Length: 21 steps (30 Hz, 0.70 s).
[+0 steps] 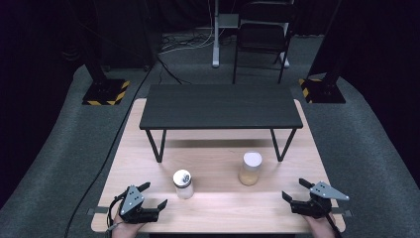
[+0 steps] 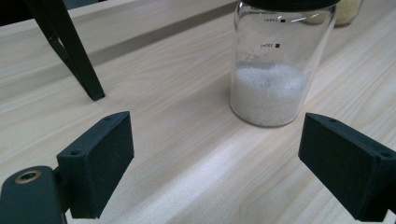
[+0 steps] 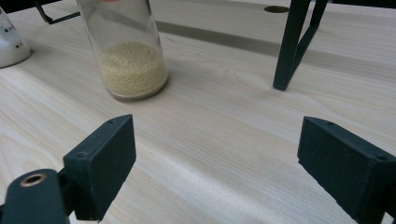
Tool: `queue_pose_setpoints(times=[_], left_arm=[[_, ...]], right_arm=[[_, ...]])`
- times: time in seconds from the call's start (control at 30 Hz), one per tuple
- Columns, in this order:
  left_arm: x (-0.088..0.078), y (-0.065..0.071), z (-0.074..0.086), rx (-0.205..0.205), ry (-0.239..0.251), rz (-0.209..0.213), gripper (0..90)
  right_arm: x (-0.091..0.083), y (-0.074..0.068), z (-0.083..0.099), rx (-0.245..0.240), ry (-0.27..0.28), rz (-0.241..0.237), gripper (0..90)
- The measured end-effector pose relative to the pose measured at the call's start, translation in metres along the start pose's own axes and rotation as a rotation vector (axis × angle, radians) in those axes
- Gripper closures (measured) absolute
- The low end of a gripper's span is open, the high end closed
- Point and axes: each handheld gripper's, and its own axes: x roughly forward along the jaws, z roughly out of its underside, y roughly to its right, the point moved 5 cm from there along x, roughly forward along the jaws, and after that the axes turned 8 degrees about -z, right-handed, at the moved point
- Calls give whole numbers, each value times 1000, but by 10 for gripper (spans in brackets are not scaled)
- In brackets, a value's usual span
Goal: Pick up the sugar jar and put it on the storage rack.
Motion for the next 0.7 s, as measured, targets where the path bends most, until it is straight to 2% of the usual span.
queue_pose_setpoints(times=[0.7], left_arm=[[0,0,1,1,8,11,102]], right_arm=[[2,-2,-2,-9,-14,3,102]])
